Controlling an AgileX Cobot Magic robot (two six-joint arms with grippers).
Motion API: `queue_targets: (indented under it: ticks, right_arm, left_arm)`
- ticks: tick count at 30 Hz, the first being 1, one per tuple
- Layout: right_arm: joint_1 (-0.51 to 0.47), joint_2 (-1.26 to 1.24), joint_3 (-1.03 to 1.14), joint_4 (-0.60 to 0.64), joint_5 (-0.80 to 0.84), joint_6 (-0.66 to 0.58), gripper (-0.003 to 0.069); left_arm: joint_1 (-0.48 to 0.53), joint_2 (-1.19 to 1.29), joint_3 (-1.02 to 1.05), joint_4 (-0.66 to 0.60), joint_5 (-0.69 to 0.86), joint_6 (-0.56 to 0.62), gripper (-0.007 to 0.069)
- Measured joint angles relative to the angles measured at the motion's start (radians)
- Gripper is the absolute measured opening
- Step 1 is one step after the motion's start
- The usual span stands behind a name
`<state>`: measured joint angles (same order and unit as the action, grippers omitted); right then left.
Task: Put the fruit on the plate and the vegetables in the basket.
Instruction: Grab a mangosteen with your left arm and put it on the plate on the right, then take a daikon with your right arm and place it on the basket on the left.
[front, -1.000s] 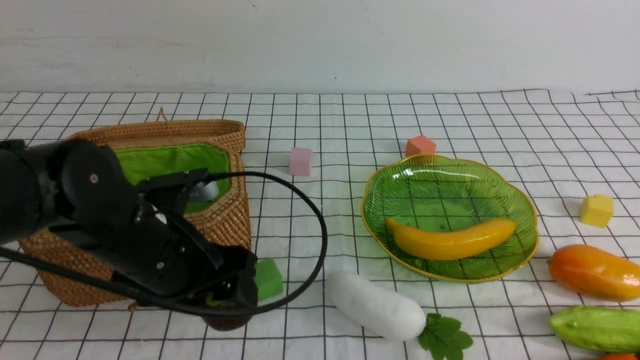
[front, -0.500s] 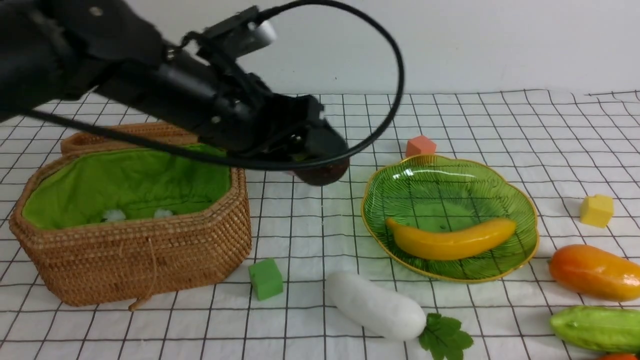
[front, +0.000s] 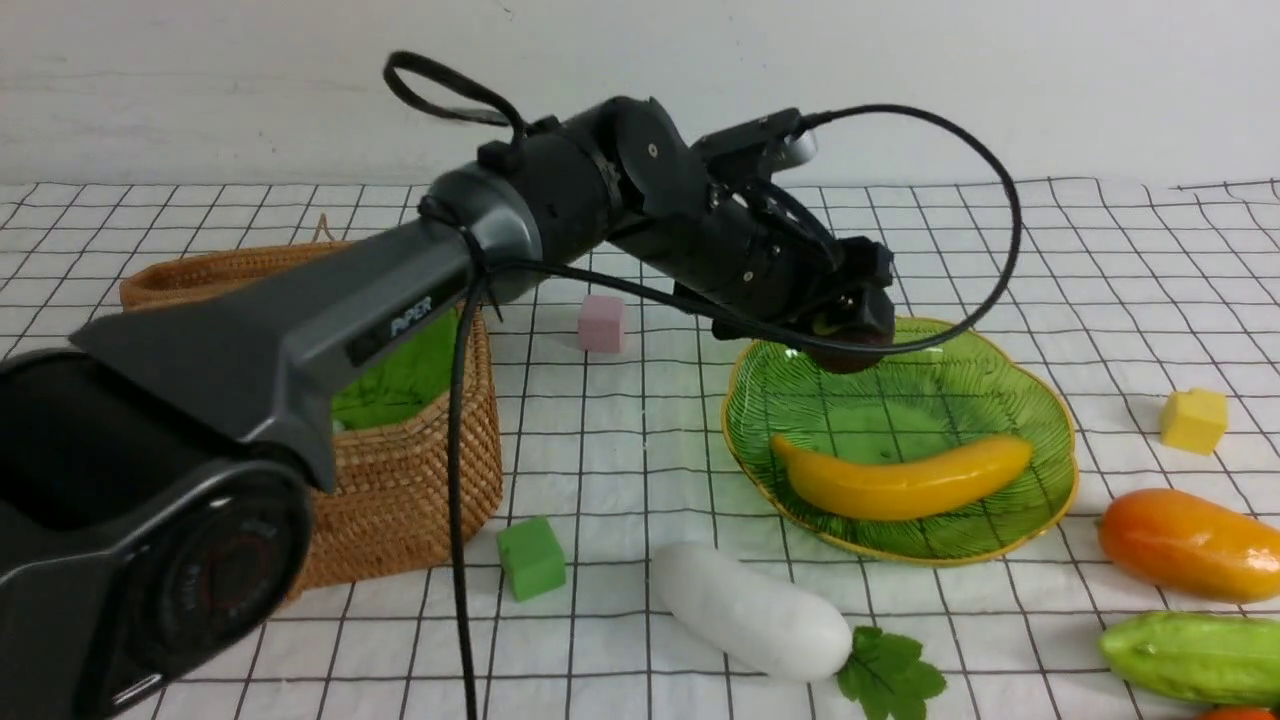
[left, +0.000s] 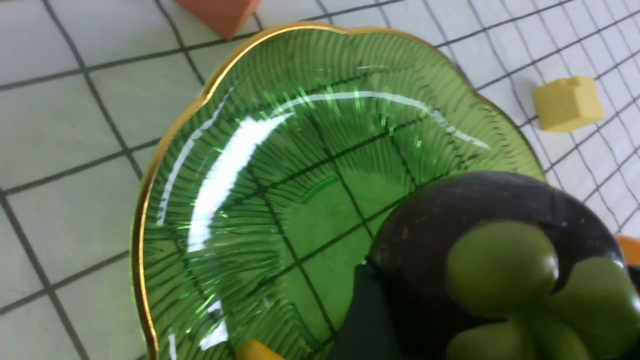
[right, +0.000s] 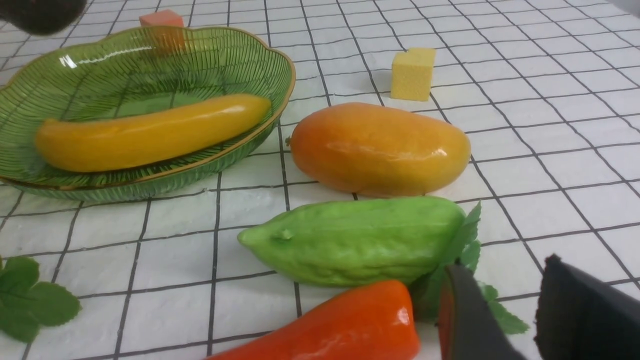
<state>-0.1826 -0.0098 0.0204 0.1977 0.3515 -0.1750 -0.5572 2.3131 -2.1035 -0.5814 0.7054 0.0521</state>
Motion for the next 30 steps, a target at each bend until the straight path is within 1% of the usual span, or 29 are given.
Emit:
queue_targets:
  ticks: [2, 4, 7, 11, 12, 13, 16, 18, 20, 21, 22, 23, 25, 26, 27, 30]
  right_arm:
    - [0.0, 0.0, 0.0, 0.0, 0.0, 0.0, 0.0245]
    - [0.0, 0.0, 0.0, 0.0, 0.0, 0.0, 0.0245]
    - [0.0, 0.0, 0.0, 0.0, 0.0, 0.0, 0.0245]
    - [0.0, 0.0, 0.0, 0.0, 0.0, 0.0, 0.0245]
    - [0.0, 0.0, 0.0, 0.0, 0.0, 0.0, 0.0245]
    - [0.0, 0.0, 0.0, 0.0, 0.0, 0.0, 0.0245]
    - [0.0, 0.0, 0.0, 0.0, 0.0, 0.0, 0.0245]
    - [0.0, 0.0, 0.0, 0.0, 0.0, 0.0, 0.0245]
    - [0.0, 0.0, 0.0, 0.0, 0.0, 0.0, 0.0245]
    - [0.0, 0.0, 0.0, 0.0, 0.0, 0.0, 0.0245]
    - [0.0, 0.0, 0.0, 0.0, 0.0, 0.0, 0.0245]
    - [0.0, 0.0, 0.0, 0.0, 0.0, 0.0, 0.0245]
    - [0.0, 0.0, 0.0, 0.0, 0.0, 0.0, 0.0245]
    - [0.0, 0.0, 0.0, 0.0, 0.0, 0.0, 0.0245]
    - [0.0, 0.0, 0.0, 0.0, 0.0, 0.0, 0.0245]
    - [0.0, 0.0, 0.0, 0.0, 0.0, 0.0, 0.0245]
  left_arm:
    - [0.0, 0.009, -0.002, 0.009, 0.008, -0.009, 0.0561]
    - [0.0, 0.016, -0.003, 0.027, 0.031, -0.026, 0.0627]
    - [0.002, 0.001, -0.007, 0.036, 0.052, -0.035, 0.0666]
    - [0.016, -0.057, -0.007, 0.088, 0.112, -0.04, 0.0666]
    - [0.026, -0.113, -0.007, 0.139, 0.165, -0.04, 0.0656]
    - [0.028, -0.113, -0.007, 0.139, 0.172, -0.04, 0.0656]
    - [0.061, -0.272, -0.008, 0.245, 0.321, -0.036, 0.0595]
    - [0.078, -0.379, -0.011, 0.306, 0.427, -0.035, 0.0539]
    - [0.085, -0.468, -0.011, 0.361, 0.495, -0.038, 0.0488]
    - [0.087, -0.548, -0.009, 0.408, 0.525, -0.052, 0.044]
    - [0.087, -0.548, -0.008, 0.408, 0.525, -0.059, 0.044]
    - [0.087, -0.657, 0.016, 0.46, 0.54, -0.103, 0.0377]
    - [0.087, -0.771, 0.061, 0.499, 0.542, -0.144, 0.0314]
    - [0.087, -0.798, 0.067, 0.506, 0.542, -0.148, 0.03]
    - [0.087, -0.893, 0.131, 0.526, 0.542, -0.176, 0.0252]
    - [0.087, -1.132, 0.315, 0.565, 0.542, -0.22, 0.0162]
